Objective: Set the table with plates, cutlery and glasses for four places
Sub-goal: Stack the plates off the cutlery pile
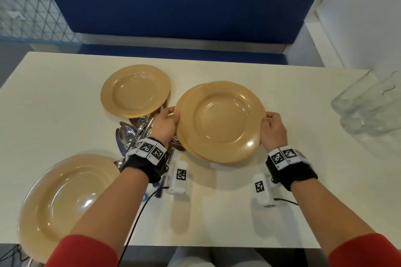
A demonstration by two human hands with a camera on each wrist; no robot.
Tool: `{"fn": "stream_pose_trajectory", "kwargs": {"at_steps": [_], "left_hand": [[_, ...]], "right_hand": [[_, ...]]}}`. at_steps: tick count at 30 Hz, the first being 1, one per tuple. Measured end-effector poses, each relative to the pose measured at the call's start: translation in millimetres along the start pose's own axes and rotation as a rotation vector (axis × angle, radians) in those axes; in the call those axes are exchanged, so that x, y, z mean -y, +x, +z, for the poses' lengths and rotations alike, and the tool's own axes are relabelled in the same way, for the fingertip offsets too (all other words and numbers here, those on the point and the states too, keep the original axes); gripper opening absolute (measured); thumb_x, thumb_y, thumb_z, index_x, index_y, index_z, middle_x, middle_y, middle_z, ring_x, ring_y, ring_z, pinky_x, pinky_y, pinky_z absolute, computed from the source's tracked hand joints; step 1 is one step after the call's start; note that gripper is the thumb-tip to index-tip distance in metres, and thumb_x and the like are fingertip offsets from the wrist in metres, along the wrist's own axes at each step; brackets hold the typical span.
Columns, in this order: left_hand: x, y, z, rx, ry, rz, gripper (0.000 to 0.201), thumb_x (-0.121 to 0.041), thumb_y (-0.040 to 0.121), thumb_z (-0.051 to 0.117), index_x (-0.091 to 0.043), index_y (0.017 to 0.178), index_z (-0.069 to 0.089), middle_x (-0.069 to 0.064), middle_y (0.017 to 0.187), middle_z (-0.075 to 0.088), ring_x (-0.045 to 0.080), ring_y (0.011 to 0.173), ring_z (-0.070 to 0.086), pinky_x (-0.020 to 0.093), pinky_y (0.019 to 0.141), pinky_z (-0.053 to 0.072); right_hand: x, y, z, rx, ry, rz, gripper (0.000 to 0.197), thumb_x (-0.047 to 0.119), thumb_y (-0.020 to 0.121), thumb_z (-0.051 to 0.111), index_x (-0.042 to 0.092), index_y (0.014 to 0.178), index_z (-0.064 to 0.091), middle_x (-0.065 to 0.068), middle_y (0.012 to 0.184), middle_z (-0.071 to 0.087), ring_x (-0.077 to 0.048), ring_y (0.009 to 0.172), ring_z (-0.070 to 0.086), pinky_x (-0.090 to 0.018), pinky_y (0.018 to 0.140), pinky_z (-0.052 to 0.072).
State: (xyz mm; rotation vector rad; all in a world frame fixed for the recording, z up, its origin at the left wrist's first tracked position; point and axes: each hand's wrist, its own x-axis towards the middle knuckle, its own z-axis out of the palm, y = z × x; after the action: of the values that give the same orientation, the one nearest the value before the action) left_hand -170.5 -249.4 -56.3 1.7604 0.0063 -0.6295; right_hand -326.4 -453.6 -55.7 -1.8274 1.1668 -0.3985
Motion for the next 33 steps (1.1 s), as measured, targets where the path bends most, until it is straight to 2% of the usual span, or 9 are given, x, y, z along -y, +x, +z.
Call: {"fn": "stream_pose_trajectory", "kwargs": {"at_steps": [3, 7, 10, 13, 18, 21, 23, 28, 33], "left_hand": [[2, -6, 0, 0.006, -0.067, -0.004, 0.021, -0.018, 0.099, 0.044, -0.009, 0.112, 0.057, 0.002, 0.082, 0.062, 0.013, 0.066, 0.055, 0.031, 0.066, 0.049], [7, -14, -13, 0.01, -0.127, -0.02, 0.017, -0.018, 0.101, 0.04, -0.016, 0.106, 0.057, -0.002, 0.076, 0.059, 0.012, 0.067, 0.057, 0.029, 0.065, 0.052], [7, -16, -35, 0.015, -0.156, -0.05, 0.024, -0.019, 0.101, 0.038, -0.013, 0.111, 0.059, 0.001, 0.075, 0.059, 0.014, 0.063, 0.056, 0.025, 0.053, 0.048], [5, -13, -73, 0.017, -0.088, -0.014, 0.027, -0.023, 0.1, 0.04, -0.011, 0.106, 0.063, 0.001, 0.076, 0.064, 0.013, 0.064, 0.062, 0.022, 0.052, 0.047], [25, 5, -182, -0.124, 0.658, 0.104, 0.033, -0.03, 0.092, 0.053, -0.023, 0.124, 0.055, -0.001, 0.115, 0.064, 0.022, 0.109, 0.056, 0.031, 0.092, 0.043], [42, 6, -228, -0.035, 1.178, 0.034, 0.049, -0.042, 0.084, 0.061, -0.033, 0.13, 0.048, -0.006, 0.127, 0.056, 0.023, 0.123, 0.045, 0.042, 0.101, 0.033], [53, 7, -248, 0.088, 1.352, -0.016, 0.05, -0.048, 0.082, 0.061, -0.036, 0.129, 0.048, -0.007, 0.127, 0.055, 0.021, 0.124, 0.045, 0.042, 0.101, 0.032], [62, 8, -282, 0.305, 1.178, -0.015, 0.032, -0.035, 0.089, 0.059, -0.019, 0.117, 0.057, 0.004, 0.117, 0.06, 0.02, 0.103, 0.054, 0.029, 0.086, 0.041], [35, 12, -311, 0.251, 0.698, 0.066, 0.011, -0.029, 0.094, 0.055, -0.019, 0.092, 0.058, 0.003, 0.093, 0.063, 0.021, 0.087, 0.057, 0.032, 0.076, 0.047]], "right_hand": [[-5, -2, 9, 0.019, -0.016, -0.024, 0.03, 0.019, 0.097, 0.038, 0.01, 0.124, 0.046, -0.016, 0.112, 0.057, -0.027, 0.086, 0.056, -0.031, 0.075, 0.044], [2, -14, 26, 0.153, 0.133, 0.053, 0.048, 0.027, 0.095, 0.046, 0.022, 0.14, 0.03, 0.0, 0.112, 0.054, -0.023, 0.097, 0.056, -0.034, 0.088, 0.046], [14, -22, 39, 0.139, 0.186, 0.093, 0.045, 0.027, 0.089, 0.06, 0.012, 0.13, 0.048, -0.007, 0.117, 0.062, -0.027, 0.101, 0.062, -0.039, 0.09, 0.051], [27, -31, 53, 0.146, 0.212, 0.031, 0.024, 0.026, 0.087, 0.063, 0.011, 0.106, 0.065, -0.012, 0.102, 0.07, -0.03, 0.094, 0.067, -0.043, 0.086, 0.055], [55, -59, 93, 0.131, 0.317, 0.001, 0.025, 0.026, 0.089, 0.06, 0.01, 0.108, 0.065, -0.001, 0.09, 0.069, -0.022, 0.084, 0.065, -0.033, 0.076, 0.053], [61, -74, 122, 0.107, 0.356, 0.058, 0.015, 0.027, 0.088, 0.062, 0.018, 0.099, 0.066, -0.008, 0.099, 0.07, -0.024, 0.089, 0.065, -0.039, 0.085, 0.054], [62, -84, 139, 0.098, 0.335, 0.071, 0.007, 0.03, 0.084, 0.064, 0.023, 0.088, 0.066, -0.009, 0.098, 0.07, -0.026, 0.09, 0.066, -0.044, 0.088, 0.054], [68, -105, 161, 0.094, 0.307, 0.062, 0.016, 0.027, 0.087, 0.062, 0.017, 0.099, 0.063, -0.003, 0.09, 0.068, -0.029, 0.094, 0.066, -0.043, 0.086, 0.054], [84, -112, 162, 0.088, 0.352, 0.013, 0.018, 0.029, 0.09, 0.058, 0.017, 0.103, 0.063, -0.006, 0.097, 0.069, -0.025, 0.091, 0.065, -0.04, 0.086, 0.053]]}}
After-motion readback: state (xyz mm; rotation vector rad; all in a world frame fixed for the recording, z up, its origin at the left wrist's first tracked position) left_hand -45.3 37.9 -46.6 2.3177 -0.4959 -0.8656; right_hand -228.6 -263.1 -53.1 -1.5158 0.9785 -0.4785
